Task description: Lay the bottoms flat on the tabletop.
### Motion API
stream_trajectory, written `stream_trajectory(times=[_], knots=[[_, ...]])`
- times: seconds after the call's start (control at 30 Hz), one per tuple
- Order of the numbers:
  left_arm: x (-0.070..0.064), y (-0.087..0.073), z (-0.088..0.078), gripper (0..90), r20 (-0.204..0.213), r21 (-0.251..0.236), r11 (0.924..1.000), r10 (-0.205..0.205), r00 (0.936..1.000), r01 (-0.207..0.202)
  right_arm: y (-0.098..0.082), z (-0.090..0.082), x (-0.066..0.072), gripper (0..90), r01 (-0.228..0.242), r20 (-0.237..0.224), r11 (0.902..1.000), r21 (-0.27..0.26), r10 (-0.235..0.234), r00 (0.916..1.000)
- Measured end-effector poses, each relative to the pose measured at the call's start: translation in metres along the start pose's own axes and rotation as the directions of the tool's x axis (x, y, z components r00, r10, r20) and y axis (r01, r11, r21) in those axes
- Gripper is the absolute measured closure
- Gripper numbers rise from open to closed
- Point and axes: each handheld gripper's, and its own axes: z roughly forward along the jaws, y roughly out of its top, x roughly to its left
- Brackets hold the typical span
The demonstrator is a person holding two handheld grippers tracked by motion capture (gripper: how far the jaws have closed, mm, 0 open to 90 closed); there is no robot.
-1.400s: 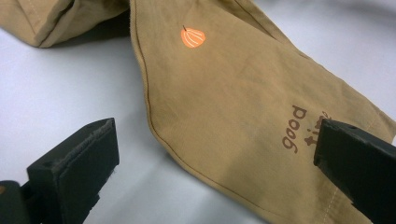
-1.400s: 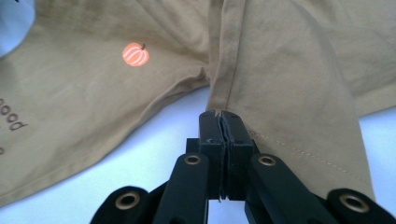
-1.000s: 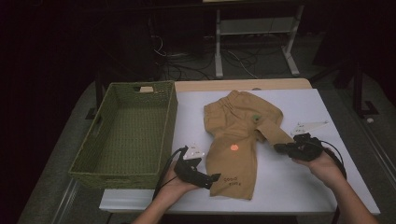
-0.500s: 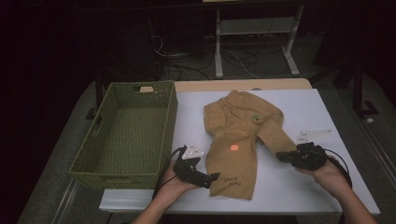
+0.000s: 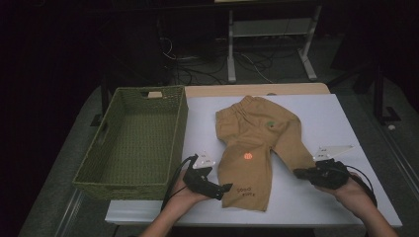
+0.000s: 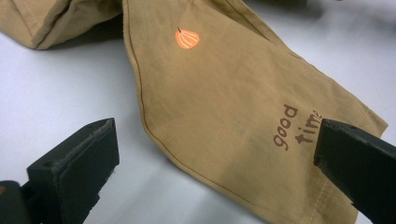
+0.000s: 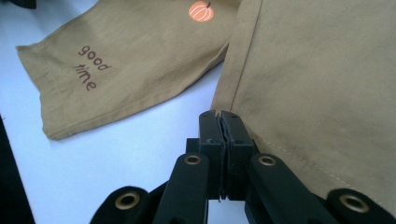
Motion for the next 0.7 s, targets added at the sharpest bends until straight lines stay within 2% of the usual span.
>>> stream_trajectory(times=[0.4, 0.7], knots=[[-0.002, 0.000, 0.000, 0.1, 0.008, -0.005, 1.0000, 0.005, 1.0000, -0.005, -0.009, -0.004, 0.009, 87.9, -0.002, -0.026, 1.0000, 0.008, 0.002, 0.9997], [-0.002, 0.000, 0.000, 0.0, 0.014, -0.003, 0.9999, 0.010, 0.9999, -0.010, -0.006, 0.000, 0.021, 87.9, 0.034, -0.059, 0.9992, 0.020, -0.033, 0.9978]])
